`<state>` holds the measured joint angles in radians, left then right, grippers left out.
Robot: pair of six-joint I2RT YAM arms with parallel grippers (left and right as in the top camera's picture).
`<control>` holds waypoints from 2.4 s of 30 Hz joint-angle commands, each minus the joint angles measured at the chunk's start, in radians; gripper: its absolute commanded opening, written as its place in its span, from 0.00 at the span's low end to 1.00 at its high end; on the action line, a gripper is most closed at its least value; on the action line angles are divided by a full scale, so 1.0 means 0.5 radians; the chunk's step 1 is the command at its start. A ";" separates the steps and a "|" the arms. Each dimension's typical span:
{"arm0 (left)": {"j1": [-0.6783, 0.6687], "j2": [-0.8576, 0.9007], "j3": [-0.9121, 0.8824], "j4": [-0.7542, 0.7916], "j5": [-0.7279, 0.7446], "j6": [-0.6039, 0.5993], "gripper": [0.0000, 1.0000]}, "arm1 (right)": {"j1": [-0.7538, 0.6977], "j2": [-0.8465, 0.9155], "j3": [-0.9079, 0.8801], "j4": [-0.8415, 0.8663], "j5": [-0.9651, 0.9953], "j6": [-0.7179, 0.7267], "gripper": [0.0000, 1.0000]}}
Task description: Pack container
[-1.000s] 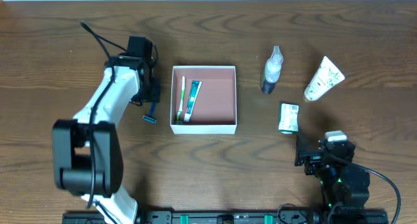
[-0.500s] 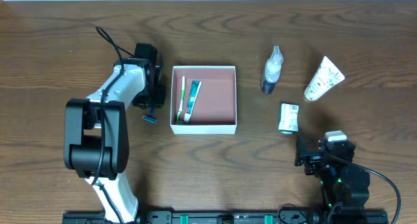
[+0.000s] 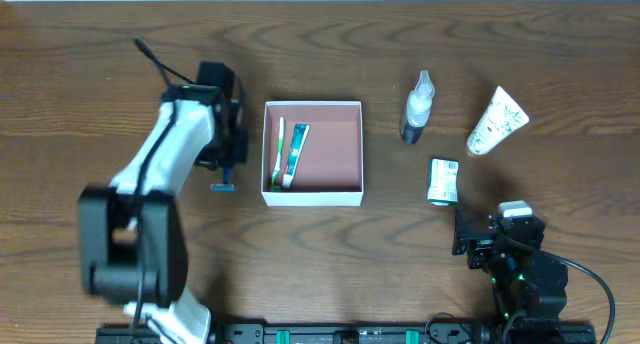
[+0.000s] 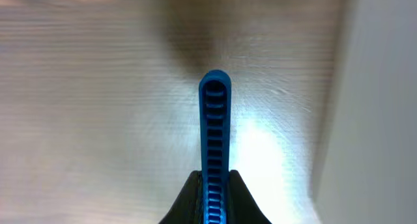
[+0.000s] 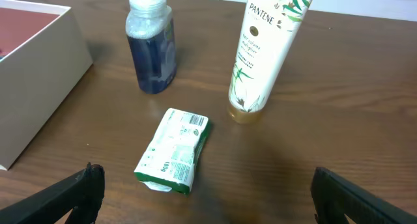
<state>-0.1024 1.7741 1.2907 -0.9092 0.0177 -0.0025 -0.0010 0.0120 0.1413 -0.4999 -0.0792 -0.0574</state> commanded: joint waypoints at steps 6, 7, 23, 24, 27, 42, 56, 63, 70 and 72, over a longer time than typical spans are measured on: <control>-0.306 -0.694 0.050 0.073 0.143 -0.340 0.06 | -0.014 -0.012 -0.006 -0.001 -0.014 0.024 0.99; -0.375 -0.706 0.043 0.148 0.136 -0.360 0.06 | -0.014 -0.012 -0.006 -0.001 -0.014 0.024 0.99; -0.797 0.018 -0.024 0.615 -0.053 -0.562 0.06 | -0.014 -0.012 -0.006 -0.001 -0.014 0.024 0.99; -0.797 0.059 -0.024 0.623 -0.068 -0.562 0.06 | -0.014 -0.012 -0.006 -0.001 -0.014 0.024 0.99; -0.787 0.172 -0.024 0.690 -0.075 -0.561 0.06 | -0.014 -0.012 -0.006 -0.001 -0.014 0.024 0.99; -0.787 0.229 -0.020 0.696 -0.067 -0.643 0.34 | -0.014 -0.012 -0.006 -0.001 -0.014 0.024 0.99; -0.768 -0.874 0.086 0.281 -0.129 -0.676 0.62 | -0.014 -0.012 -0.006 -0.001 -0.014 0.024 0.99; -0.630 -1.523 0.086 0.016 -0.635 -0.665 0.72 | -0.014 -0.012 -0.006 -0.001 -0.014 0.024 0.99; -0.520 -1.875 0.086 -0.179 -0.751 -0.664 0.98 | -0.014 -0.012 -0.007 0.181 -0.421 0.513 0.99; -0.520 -1.932 0.086 -0.249 -0.752 -0.665 0.98 | -0.014 -0.012 -0.007 0.191 -0.507 0.578 0.99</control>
<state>-0.3687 0.8307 1.3285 -1.0111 -0.3126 -0.3397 -0.0010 0.0116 0.1406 -0.4088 -0.2134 0.1013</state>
